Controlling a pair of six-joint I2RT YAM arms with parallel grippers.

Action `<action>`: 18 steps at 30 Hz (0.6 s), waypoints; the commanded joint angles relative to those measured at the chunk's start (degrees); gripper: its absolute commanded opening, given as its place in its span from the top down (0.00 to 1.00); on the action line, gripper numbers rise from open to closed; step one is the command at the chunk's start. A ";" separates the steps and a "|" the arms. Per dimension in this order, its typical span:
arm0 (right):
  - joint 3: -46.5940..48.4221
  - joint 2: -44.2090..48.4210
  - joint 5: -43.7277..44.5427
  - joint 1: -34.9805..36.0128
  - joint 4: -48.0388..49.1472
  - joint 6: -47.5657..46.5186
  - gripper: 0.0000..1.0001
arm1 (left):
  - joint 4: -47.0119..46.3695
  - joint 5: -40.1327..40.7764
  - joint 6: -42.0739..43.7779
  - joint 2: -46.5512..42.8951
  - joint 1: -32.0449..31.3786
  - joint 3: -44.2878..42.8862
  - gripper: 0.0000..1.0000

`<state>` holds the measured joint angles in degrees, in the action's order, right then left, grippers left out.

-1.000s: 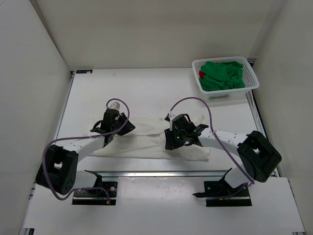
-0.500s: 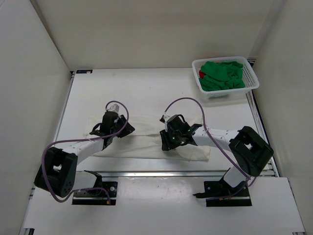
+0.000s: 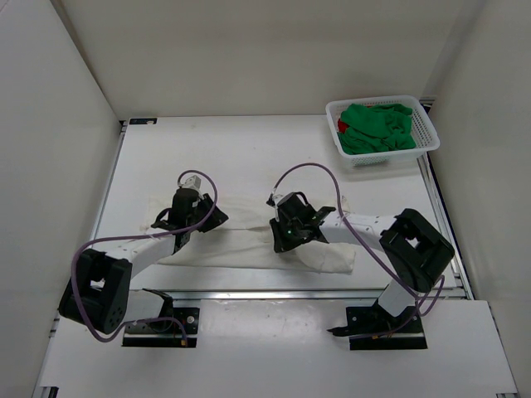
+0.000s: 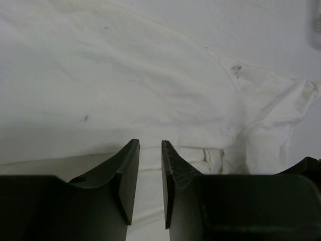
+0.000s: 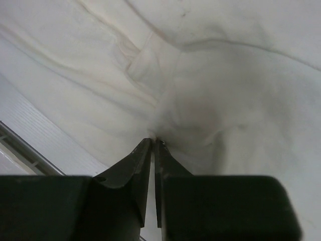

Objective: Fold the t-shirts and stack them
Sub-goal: Fold the other side of the tshirt into a rectangle

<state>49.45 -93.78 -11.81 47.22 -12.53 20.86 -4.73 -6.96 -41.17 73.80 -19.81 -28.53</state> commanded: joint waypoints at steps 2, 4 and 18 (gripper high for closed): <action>2.75 0.79 2.23 0.06 -2.05 -1.00 0.95 | -0.63 -1.30 0.12 0.20 -0.13 -0.99 0.64; 3.54 1.75 1.71 0.06 -3.28 -1.52 0.96 | -0.37 -1.04 0.03 0.20 0.21 -1.52 0.64; 8.30 -1.05 -15.34 0.15 -6.02 -2.76 0.95 | 1.04 -3.06 0.21 -0.23 1.62 -4.51 0.64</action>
<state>56.10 -93.03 -21.82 47.13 -18.81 18.81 -3.88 -8.67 -41.15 74.63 -19.00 -31.22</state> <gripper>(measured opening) 0.044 0.356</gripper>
